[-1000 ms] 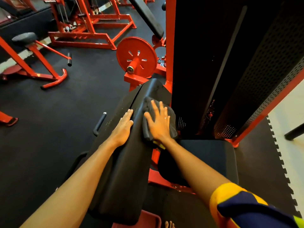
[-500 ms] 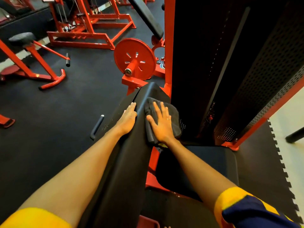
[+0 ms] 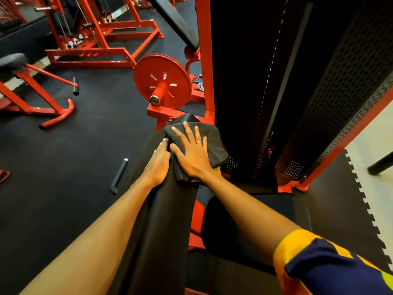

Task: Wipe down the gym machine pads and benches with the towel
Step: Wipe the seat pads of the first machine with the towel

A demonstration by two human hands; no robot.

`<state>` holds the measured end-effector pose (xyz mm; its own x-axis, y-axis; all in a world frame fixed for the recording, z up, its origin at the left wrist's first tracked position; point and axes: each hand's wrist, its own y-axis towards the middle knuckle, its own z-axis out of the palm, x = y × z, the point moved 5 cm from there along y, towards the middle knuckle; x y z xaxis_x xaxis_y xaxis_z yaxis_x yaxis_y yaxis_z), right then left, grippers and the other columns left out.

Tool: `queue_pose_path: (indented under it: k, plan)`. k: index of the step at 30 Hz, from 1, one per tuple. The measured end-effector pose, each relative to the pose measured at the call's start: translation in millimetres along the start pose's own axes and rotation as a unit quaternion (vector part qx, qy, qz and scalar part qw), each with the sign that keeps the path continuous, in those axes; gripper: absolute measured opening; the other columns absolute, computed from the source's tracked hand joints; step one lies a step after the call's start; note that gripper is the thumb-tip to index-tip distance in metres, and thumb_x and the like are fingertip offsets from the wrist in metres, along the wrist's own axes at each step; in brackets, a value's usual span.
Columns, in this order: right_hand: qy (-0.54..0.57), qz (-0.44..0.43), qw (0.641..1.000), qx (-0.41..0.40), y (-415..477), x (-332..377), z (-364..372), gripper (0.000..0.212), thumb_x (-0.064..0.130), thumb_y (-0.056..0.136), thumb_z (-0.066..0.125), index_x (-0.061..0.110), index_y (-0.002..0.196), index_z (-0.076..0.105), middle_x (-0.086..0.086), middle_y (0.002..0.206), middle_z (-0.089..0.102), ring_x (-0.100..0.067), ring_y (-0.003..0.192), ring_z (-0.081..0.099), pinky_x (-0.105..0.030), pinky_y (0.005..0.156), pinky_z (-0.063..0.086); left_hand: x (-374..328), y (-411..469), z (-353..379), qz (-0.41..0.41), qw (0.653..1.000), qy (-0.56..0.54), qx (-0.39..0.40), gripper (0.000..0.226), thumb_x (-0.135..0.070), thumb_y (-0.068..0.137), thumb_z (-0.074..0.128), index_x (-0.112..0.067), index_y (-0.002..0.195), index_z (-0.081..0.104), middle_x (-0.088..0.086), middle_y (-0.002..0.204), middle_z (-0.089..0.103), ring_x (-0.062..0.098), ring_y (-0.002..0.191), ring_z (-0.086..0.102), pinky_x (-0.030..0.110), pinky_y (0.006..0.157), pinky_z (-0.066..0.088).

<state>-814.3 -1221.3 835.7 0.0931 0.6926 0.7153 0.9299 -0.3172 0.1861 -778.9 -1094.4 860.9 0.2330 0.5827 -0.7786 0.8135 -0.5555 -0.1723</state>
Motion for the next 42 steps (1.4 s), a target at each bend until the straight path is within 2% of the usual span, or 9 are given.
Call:
queue_pose_path:
  k: [5, 10, 13, 17, 20, 26, 30, 36, 42]
  plan:
    - [-0.011, 0.047, 0.998, -0.027, 55.3, -23.7, -17.2, 0.049, 0.058, 0.101, 0.046, 0.047, 0.149, 0.042, 0.009, 0.168, 0.020, -0.021, 0.158, 0.005, -0.055, 0.126, 0.001, 5.5, 2.7, -1.2, -0.014, 1.000, 0.013, 0.007, 0.061, -0.025, 0.104, 0.028, -0.024, 0.164, 0.013, -0.003, 0.171, 0.008, 0.017, 0.158, 0.002, 0.045, 0.129, 0.004]
    - [0.066, 0.227, 0.969, -0.068, 84.0, -47.4, -27.9, 0.053, 0.065, 0.094, 0.041, 0.044, 0.143, 0.046, 0.001, 0.151, 0.049, -0.033, 0.144, 0.039, -0.055, 0.121, 0.022, 3.3, 2.9, 0.8, -0.031, 0.999, 0.013, 0.010, 0.060, -0.017, 0.107, 0.028, -0.027, 0.164, 0.012, -0.007, 0.171, 0.005, 0.016, 0.157, -0.003, 0.040, 0.128, -0.001]
    - [0.114, 0.344, 0.930, -0.069, 69.7, -56.8, -25.1, 0.065, 0.071, 0.097, 0.037, 0.039, 0.153, 0.038, -0.003, 0.162, 0.035, -0.038, 0.149, 0.028, -0.056, 0.122, 0.020, 3.2, 1.1, 0.4, -0.028, 1.000, 0.012, 0.008, 0.060, -0.017, 0.107, 0.028, -0.027, 0.164, 0.013, -0.008, 0.171, 0.006, 0.016, 0.157, -0.002, 0.040, 0.128, 0.000]
    - [0.168, 0.401, 0.897, -0.081, 39.6, -51.3, -22.8, 0.075, 0.073, 0.097, 0.036, 0.039, 0.162, 0.019, -0.005, 0.169, 0.017, -0.047, 0.146, 0.031, -0.056, 0.116, 0.031, 4.1, 2.1, -1.2, -0.024, 1.000, 0.013, 0.008, 0.060, -0.018, 0.106, 0.029, -0.027, 0.164, 0.013, -0.008, 0.171, 0.007, 0.016, 0.157, -0.001, 0.039, 0.128, 0.001]
    - [0.165, 0.405, 0.897, -0.064, 0.6, -45.3, -7.6, 0.081, 0.075, 0.097, 0.037, 0.037, 0.164, 0.011, -0.010, 0.170, 0.012, -0.047, 0.146, 0.033, -0.054, 0.116, 0.031, 4.1, 1.6, -0.4, -0.012, 1.000, 0.016, 0.007, 0.060, -0.015, 0.107, 0.028, -0.024, 0.164, 0.013, -0.006, 0.171, 0.007, 0.012, 0.157, 0.001, 0.036, 0.128, 0.000]
    - [0.216, 0.424, 0.876, -0.077, -5.4, -57.3, -9.7, 0.078, 0.072, 0.096, 0.041, 0.039, 0.161, 0.013, -0.020, 0.161, 0.033, -0.048, 0.140, 0.041, -0.058, 0.115, 0.032, 5.9, 4.1, -2.5, -0.005, 1.000, 0.013, 0.006, 0.060, -0.015, 0.105, 0.029, -0.022, 0.163, 0.015, -0.004, 0.171, 0.008, 0.009, 0.156, 0.005, 0.038, 0.129, 0.003]
    - [0.181, 0.423, 0.885, -0.070, -21.4, -36.5, -11.6, 0.067, 0.062, 0.104, 0.033, 0.040, 0.163, 0.010, -0.015, 0.167, 0.022, -0.046, 0.144, 0.037, -0.054, 0.115, 0.031, 5.5, 3.7, -2.4, 0.002, 1.000, 0.019, 0.005, 0.059, -0.016, 0.106, 0.027, -0.021, 0.163, 0.015, -0.004, 0.171, 0.008, 0.009, 0.156, 0.005, 0.039, 0.129, 0.003]
    - [0.128, 0.310, 0.942, -0.025, -97.5, 20.7, 17.5, 0.061, 0.059, 0.107, 0.030, 0.052, 0.161, 0.003, -0.001, 0.173, -0.011, -0.041, 0.158, 0.003, -0.059, 0.126, 0.011, 8.6, -9.1, -4.2, -0.012, 0.999, -0.018, 0.040, 0.072, -0.043, 0.095, 0.022, -0.024, 0.164, 0.011, -0.005, 0.171, 0.005, 0.014, 0.157, 0.011, 0.044, 0.129, 0.010]
    - [0.095, 0.323, 0.941, -0.027, -55.1, 25.0, 5.0, 0.059, 0.061, 0.107, 0.025, 0.051, 0.162, 0.005, 0.000, 0.173, -0.011, -0.046, 0.156, -0.010, -0.066, 0.123, -0.003, 21.7, -43.3, -13.2, -0.002, 0.993, -0.090, 0.080, 0.053, -0.043, 0.112, 0.017, -0.030, 0.163, 0.013, -0.009, 0.171, 0.006, 0.015, 0.152, 0.021, 0.023, 0.114, 0.014]
